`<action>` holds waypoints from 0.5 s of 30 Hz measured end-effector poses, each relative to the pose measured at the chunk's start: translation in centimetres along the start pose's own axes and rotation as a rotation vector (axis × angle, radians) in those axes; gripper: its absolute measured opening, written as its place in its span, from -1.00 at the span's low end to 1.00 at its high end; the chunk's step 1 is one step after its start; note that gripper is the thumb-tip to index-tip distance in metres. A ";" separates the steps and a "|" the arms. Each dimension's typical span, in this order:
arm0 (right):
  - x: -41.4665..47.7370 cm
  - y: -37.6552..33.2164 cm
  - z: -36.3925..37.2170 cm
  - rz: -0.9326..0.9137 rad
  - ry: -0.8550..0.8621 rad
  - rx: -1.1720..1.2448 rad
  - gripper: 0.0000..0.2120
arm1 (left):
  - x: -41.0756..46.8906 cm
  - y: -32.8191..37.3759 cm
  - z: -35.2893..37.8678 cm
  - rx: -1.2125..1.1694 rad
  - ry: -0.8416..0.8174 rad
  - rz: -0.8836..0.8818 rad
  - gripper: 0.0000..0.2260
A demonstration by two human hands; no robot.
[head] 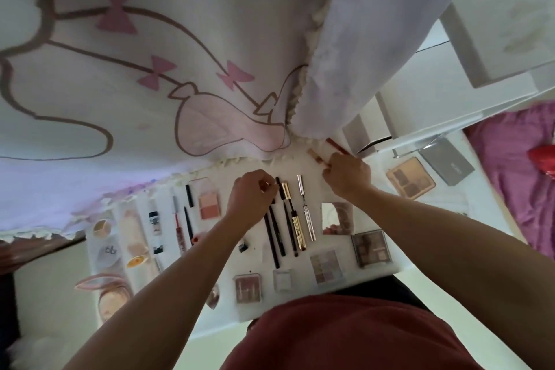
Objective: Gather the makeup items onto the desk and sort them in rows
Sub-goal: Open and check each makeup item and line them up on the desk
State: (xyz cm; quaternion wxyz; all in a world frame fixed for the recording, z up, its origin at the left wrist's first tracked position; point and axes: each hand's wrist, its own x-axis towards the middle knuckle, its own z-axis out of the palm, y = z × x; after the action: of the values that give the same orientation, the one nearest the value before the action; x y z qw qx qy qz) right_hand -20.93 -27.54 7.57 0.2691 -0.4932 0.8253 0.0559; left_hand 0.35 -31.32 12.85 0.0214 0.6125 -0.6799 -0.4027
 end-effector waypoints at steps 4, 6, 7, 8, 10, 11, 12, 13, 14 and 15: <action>-2.2 -0.1 -1.9 -0.141 0.020 0.142 -0.78 | -0.3 0.2 -0.8 -0.174 0.004 -0.016 -0.97; -4.0 0.3 -3.1 -0.223 -0.070 0.224 -0.84 | -0.4 0.7 -1.4 -0.325 -0.019 -0.040 -0.96; -5.0 0.6 -3.4 -0.259 -0.121 0.263 -0.87 | -0.5 1.0 -1.7 -0.380 -0.040 -0.049 -0.98; -6.1 0.8 -3.8 -0.288 -0.164 0.309 -0.89 | -0.7 1.5 -1.9 -0.426 -0.071 -0.046 -0.97; -8.1 1.3 -4.3 -0.317 -0.222 0.427 -0.94 | -1.4 2.4 -2.2 -0.511 -0.162 -0.029 -0.91; -8.9 1.5 -4.5 -0.323 -0.231 0.474 -0.96 | -1.7 2.8 -2.1 -0.543 -0.209 -0.011 -0.90; -9.6 1.7 -4.7 -0.328 -0.236 0.502 -0.96 | -2.1 3.0 -2.1 -0.557 -0.248 0.011 -0.90; -10.2 1.8 -4.9 -0.334 -0.235 0.518 -0.95 | -2.4 3.1 -2.1 -0.559 -0.278 0.035 -0.90; -10.7 1.9 -5.2 -0.344 -0.233 0.529 -0.94 | -2.7 3.3 -2.2 -0.563 -0.304 0.054 -0.90; -11.2 2.0 -5.5 -0.354 -0.230 0.541 -0.93 | -3.0 3.4 -2.2 -0.566 -0.326 0.071 -0.90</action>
State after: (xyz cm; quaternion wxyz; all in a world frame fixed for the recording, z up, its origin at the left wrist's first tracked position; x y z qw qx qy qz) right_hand -20.57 -19.71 17.47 0.4871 -0.5298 0.6762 -0.1574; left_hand -0.50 -30.19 17.71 0.0956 0.4855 -0.5564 -0.6675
